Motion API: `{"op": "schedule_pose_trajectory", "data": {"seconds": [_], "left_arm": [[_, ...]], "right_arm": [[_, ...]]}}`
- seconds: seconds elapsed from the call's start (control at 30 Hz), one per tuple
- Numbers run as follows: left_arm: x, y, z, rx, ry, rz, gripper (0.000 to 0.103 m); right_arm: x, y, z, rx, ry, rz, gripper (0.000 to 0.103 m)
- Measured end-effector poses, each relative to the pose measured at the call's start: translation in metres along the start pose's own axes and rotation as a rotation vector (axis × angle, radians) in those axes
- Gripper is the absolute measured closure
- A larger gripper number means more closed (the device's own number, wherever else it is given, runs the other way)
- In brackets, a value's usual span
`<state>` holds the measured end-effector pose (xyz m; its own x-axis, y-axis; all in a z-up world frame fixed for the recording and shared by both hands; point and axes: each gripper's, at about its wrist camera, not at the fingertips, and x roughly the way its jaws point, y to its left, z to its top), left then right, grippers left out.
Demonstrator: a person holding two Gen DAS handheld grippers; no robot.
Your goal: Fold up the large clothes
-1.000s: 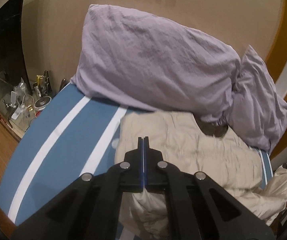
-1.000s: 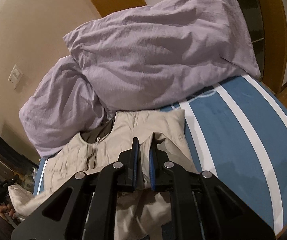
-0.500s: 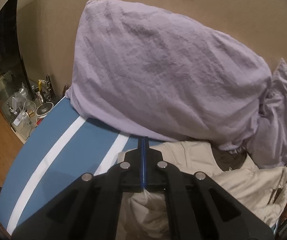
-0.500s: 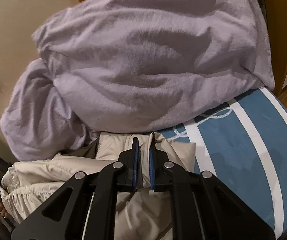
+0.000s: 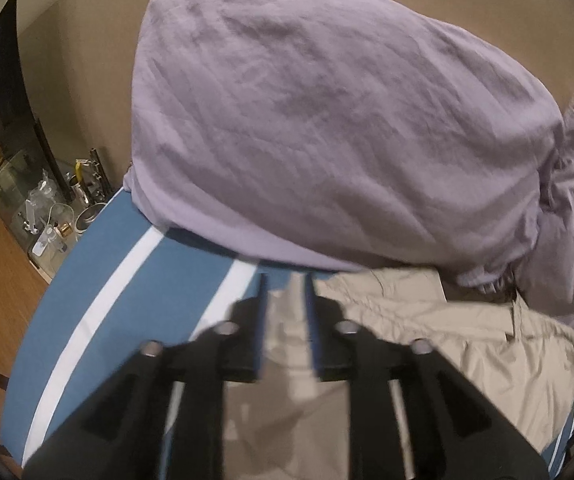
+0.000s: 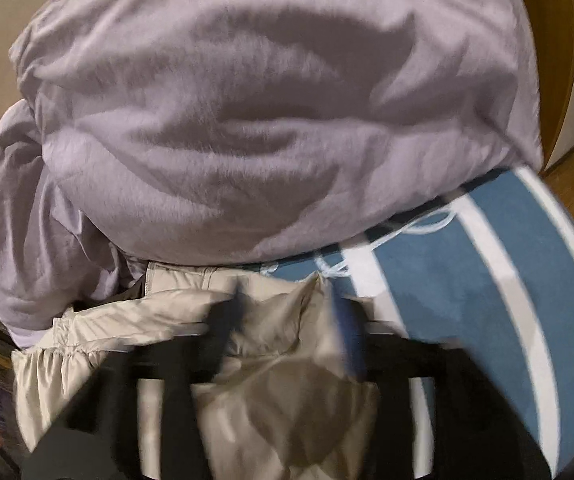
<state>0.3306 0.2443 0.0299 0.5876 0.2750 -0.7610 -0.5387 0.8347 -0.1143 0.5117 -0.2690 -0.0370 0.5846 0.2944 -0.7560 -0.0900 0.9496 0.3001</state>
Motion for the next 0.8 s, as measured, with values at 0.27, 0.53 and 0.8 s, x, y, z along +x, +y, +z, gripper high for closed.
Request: {"op": "schedule_pose_trajectory", "data": {"seconds": [0.27,0.53,0.8], "left_arm": [[-0.024,-0.042,-0.039,0.105,-0.001,-0.112,0.049],[-0.028,-0.084,-0.081,0.179,0.004,-0.167,0.037],[-0.007,-0.083,-0.101,0.175,-0.03,-0.095,0.026]], "right_arm": [[-0.039,0.015,-0.027,-0.142,-0.014,0.058,0.033],[-0.045,0.039,-0.07,-0.225,0.048,0.12,0.034],[-0.019,0.065,-0.092,-0.33,0.074,0.091,0.037]]}}
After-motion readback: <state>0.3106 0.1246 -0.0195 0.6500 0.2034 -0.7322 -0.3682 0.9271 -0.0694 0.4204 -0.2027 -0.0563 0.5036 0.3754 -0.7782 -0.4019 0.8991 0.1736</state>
